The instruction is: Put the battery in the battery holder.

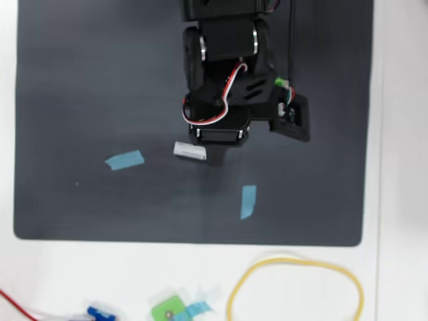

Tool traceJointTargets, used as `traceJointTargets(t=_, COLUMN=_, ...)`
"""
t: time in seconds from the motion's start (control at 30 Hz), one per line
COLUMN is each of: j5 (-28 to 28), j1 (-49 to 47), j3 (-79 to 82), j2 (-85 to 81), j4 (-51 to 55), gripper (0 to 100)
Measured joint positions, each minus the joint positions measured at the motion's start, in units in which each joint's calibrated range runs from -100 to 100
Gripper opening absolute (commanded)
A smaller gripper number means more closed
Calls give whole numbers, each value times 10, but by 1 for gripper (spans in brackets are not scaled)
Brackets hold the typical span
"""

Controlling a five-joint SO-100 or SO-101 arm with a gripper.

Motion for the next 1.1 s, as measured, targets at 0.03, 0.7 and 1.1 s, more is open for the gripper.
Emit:
traceJointTargets(t=0.03, j5=0, j1=0, j3=-16, j2=15, j4=25, gripper=18)
traceJointTargets(t=0.7, j5=36, j1=17, j3=-153, j2=172, j4=89, gripper=24)
traceJointTargets(t=1.1, j5=38, j1=26, j3=-193, j2=237, j4=89, gripper=24)
